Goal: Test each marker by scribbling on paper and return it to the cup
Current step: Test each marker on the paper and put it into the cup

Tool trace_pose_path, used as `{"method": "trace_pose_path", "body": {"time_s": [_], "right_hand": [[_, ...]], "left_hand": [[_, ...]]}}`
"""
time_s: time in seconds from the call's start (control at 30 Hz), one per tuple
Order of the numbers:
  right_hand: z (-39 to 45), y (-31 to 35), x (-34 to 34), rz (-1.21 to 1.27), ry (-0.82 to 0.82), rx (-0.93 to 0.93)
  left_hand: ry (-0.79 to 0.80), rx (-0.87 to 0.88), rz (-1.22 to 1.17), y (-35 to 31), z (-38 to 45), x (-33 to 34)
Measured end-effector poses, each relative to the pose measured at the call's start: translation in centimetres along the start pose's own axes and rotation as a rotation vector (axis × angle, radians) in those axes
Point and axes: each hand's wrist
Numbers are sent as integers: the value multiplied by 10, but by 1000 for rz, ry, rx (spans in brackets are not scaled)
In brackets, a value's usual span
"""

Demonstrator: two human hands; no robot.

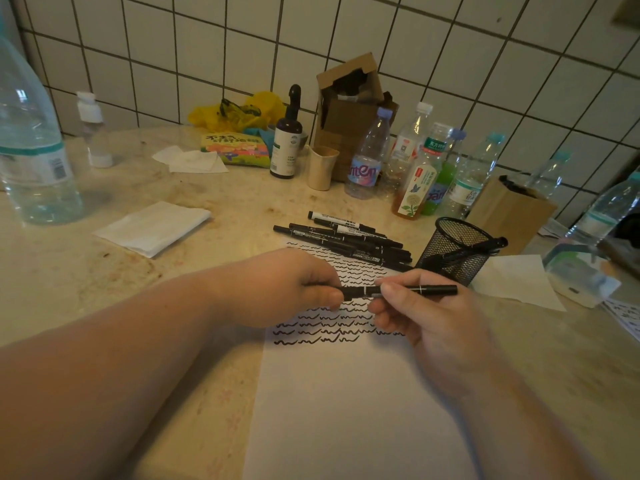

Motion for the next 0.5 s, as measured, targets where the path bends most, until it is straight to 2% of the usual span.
{"method": "trace_pose_path", "body": {"time_s": [0.2, 0.27, 0.33, 0.4, 0.5], "right_hand": [[-2, 2, -3, -12, 71, -2], [-2, 2, -3, -11, 82, -13], [-2, 4, -1, 8, 79, -53], [-3, 8, 0, 10, -27, -132], [-1, 17, -9, -4, -361, -300]], "left_hand": [[104, 71, -173, 4, -5, -5], [66, 70, -173, 3, -4, -5], [-38, 35, -209, 2, -1, -3], [-114, 16, -340, 1, 1, -3], [-118, -43, -386, 4, 0, -4]]}}
Point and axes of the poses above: each hand's wrist, its own z-axis towards the middle knuckle, its own x-axis out of the palm, y = z × x, and after that the axes turned 8 degrees about z, right-handed
